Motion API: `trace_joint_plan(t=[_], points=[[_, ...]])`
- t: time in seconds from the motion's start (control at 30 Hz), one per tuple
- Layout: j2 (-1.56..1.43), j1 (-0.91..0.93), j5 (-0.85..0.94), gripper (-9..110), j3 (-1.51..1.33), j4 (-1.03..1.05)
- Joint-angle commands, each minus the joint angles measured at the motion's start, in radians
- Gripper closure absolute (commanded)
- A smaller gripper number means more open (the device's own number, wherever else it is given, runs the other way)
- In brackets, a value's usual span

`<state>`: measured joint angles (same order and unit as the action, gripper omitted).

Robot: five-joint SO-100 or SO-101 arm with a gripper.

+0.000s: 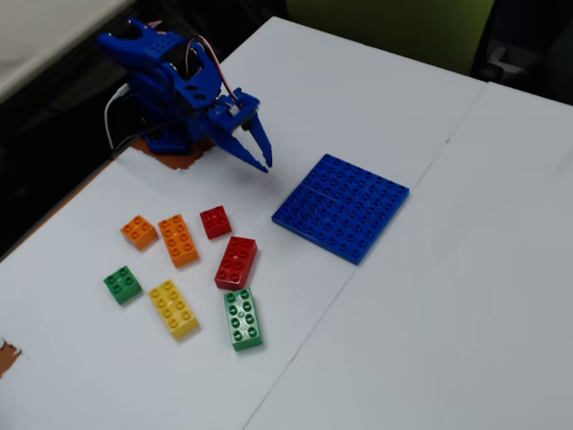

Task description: Pick up the 2x4 green block and go up the 8x8 blue block.

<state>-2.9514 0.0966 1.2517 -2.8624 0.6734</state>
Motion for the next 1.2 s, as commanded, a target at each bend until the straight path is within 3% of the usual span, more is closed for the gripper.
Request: trace_joint_plan(t=[0.0,0.2,0.63,0.9,1.17], points=[[0.341,0.060,0.006,100,0.373,0.100],[0.621,0.173,-0.005,100,0.597,0.086],[1.106,0.411,0.164,98,1.149,0.109],[1.416,0.477,0.213,97,1.430,0.061],[1.641,0.514,0.235,88,1.565,-0.005]])
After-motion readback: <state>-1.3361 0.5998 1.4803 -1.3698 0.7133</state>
